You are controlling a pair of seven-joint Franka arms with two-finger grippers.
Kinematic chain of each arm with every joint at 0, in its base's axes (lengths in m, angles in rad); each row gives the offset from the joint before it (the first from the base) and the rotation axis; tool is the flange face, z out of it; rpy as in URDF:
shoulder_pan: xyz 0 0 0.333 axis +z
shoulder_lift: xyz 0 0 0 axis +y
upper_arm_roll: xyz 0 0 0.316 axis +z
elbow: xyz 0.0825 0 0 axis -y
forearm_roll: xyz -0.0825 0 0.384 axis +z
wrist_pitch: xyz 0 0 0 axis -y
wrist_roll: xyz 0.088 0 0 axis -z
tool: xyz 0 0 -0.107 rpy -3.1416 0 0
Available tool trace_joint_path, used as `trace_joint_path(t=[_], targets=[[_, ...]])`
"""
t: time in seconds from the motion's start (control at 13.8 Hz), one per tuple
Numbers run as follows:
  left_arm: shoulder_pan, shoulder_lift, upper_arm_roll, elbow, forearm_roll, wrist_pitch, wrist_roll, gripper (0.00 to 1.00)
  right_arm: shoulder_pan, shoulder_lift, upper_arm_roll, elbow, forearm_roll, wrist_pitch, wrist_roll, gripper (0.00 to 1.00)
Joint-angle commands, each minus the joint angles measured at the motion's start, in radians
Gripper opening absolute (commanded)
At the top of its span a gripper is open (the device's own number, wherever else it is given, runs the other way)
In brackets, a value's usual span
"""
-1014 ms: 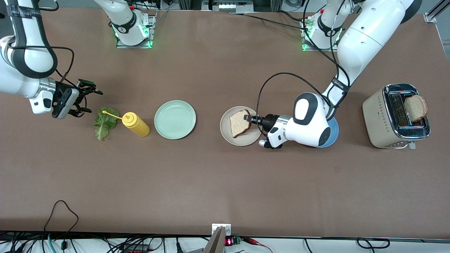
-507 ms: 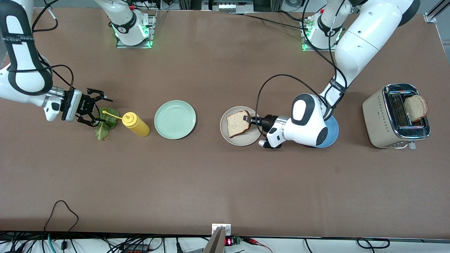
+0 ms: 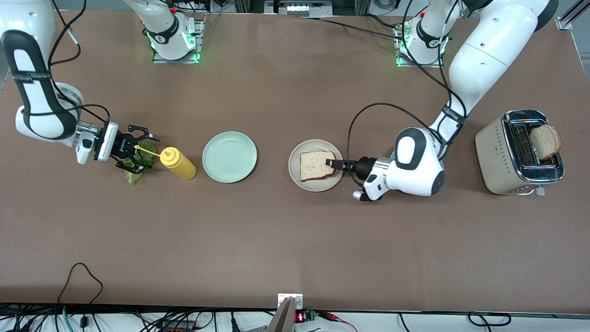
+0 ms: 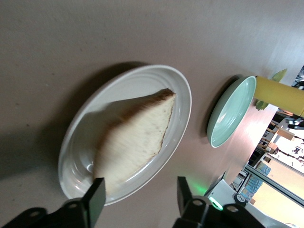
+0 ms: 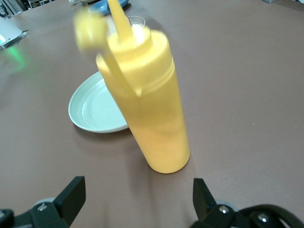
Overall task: Make sandwich in beige plate with both arms
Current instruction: 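Lay the bread on the beige plate while the right gripper reaches the bottle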
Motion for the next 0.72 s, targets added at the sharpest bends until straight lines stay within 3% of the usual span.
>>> trace_joint_path(t=[0.0, 0.14, 0.29, 0.43, 0.65], targets=[[0.001, -0.098, 0.006, -0.032, -0.017, -0.027, 0.011, 1.0, -0.011, 0.053, 0.009, 0.034, 0.057, -0.013, -0.084, 1.0], [0.003, -0.17, 0.022, -0.053, 0.0, -0.055, 0.006, 1.0, -0.01, 0.085, 0.017, 0.056, 0.087, -0.029, -0.12, 1.0], [0.003, -0.252, 0.07, -0.052, 0.071, -0.139, -0.05, 1.0, -0.011, 0.125, 0.015, 0.105, 0.115, -0.129, -0.162, 1.0], [0.008, -0.331, 0.117, -0.044, 0.211, -0.235, -0.093, 1.0, -0.023, 0.151, 0.015, 0.118, 0.156, -0.221, -0.22, 1.0], [0.113, -0.415, 0.131, -0.012, 0.438, -0.383, -0.104, 1.0, -0.034, 0.161, 0.015, 0.119, 0.186, -0.287, -0.245, 1.0]])
